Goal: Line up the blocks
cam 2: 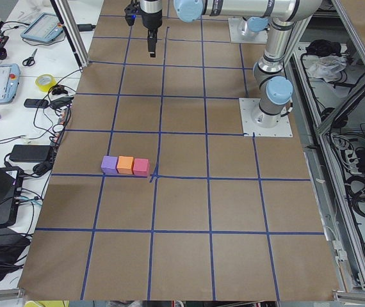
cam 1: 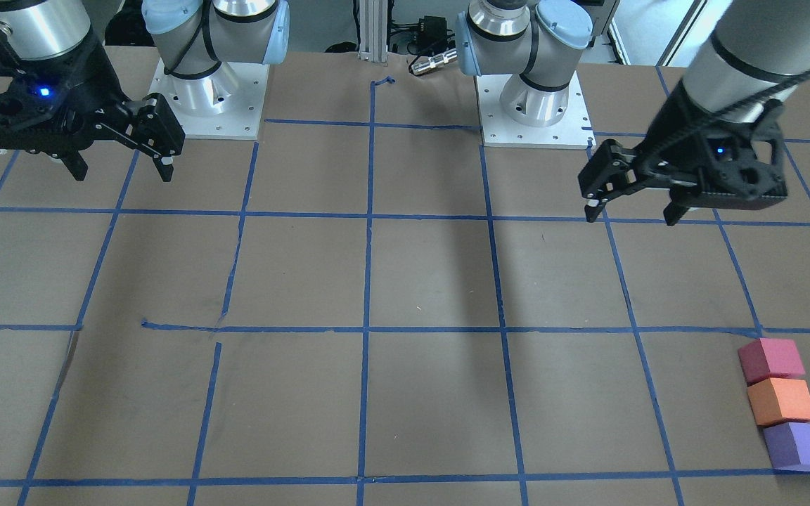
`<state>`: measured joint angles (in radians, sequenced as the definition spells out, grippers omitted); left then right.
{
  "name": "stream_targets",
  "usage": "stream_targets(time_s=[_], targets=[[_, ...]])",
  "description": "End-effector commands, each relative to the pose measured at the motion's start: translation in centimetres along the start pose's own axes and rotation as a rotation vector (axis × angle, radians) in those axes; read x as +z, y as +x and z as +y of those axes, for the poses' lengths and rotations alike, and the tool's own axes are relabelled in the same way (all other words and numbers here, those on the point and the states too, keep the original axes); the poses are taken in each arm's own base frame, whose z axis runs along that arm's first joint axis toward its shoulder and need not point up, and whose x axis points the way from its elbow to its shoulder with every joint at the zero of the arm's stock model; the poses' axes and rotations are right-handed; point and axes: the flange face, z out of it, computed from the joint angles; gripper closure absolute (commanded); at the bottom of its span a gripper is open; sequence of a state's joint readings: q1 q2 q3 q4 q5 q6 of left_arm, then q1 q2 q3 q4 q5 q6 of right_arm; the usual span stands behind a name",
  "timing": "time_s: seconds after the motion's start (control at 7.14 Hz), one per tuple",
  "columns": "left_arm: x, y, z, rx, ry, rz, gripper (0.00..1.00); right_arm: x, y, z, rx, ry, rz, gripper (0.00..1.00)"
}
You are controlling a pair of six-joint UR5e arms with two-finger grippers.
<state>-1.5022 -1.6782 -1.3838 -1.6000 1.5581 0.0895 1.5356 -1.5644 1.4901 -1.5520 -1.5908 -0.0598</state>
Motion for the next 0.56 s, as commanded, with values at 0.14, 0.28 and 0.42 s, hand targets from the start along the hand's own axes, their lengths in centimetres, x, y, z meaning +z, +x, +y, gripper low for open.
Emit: stream_targets(time_s=[0.14,0.28,0.42], targets=[[-0.23,3.59,1.32,-0.007,0.026,0.001,0.00,-0.05,0.01,0.00,0.000,0.001,0.000,0.00],[-0.38,3.58,1.51,-0.007,0.026,-0.001,0.00,-0.05,0.01,0.00,0.000,0.001,0.000,0.00],[-0.32,3.50,1.62,-0.013,0.024,0.007,0.00,-0.05,0.01,0.00,0.000,0.001,0.000,0.00]])
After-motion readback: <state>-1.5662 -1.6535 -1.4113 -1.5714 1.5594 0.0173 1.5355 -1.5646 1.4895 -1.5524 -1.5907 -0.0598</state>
